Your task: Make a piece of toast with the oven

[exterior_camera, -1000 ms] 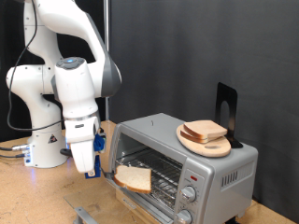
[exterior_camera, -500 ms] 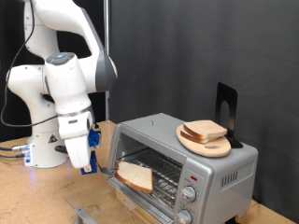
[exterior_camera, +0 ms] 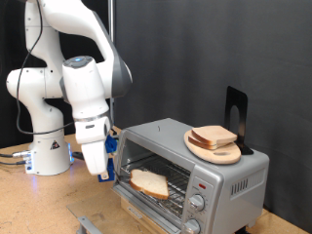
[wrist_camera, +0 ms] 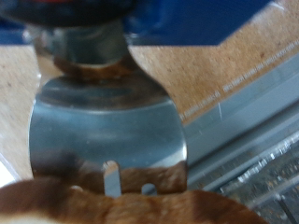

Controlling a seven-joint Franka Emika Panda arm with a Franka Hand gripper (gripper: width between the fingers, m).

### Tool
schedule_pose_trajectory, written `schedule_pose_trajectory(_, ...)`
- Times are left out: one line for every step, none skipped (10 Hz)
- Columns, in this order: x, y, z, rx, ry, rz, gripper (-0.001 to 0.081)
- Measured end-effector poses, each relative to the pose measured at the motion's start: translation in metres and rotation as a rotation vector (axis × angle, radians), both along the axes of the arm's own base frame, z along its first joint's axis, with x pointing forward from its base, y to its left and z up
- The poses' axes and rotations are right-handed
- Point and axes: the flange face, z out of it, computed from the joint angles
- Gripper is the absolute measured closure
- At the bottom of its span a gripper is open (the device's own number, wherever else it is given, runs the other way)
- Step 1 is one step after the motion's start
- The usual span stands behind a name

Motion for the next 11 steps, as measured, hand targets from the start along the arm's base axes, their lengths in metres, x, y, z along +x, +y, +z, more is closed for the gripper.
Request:
schedule_pose_trajectory(-0.001,0.009,-0.001,0.010,-0.005,0.003,0.0412)
schedule_pose_trajectory(-0.002,0.018,-0.003,0.019,-0.008,0.008,0.0412)
schedule_pose_trajectory(-0.003,0.026,-0.004,0.026,-0.010,0.013,0.0412)
schedule_pose_trajectory(-0.004,0.033,-0.004,0.028,-0.013,0.020,0.0412)
schedule_pose_trajectory(-0.006,0.038,-0.005,0.027,-0.013,0.024,0.0412)
schedule_pose_trajectory(-0.008,0.041,-0.006,0.026,-0.010,0.030,0.0412)
schedule_pose_trajectory(-0.010,0.041,-0.008,0.024,-0.005,0.035,0.0412)
schedule_pose_trajectory(-0.014,0.039,-0.010,0.022,0.007,0.042,0.0412)
schedule_pose_trajectory(-0.019,0.034,-0.012,0.023,0.028,0.055,0.0412)
schedule_pose_trajectory(-0.026,0.026,-0.012,0.029,0.049,0.068,0.0412)
schedule_pose_trajectory(-0.032,0.018,-0.010,0.037,0.068,0.081,0.0412)
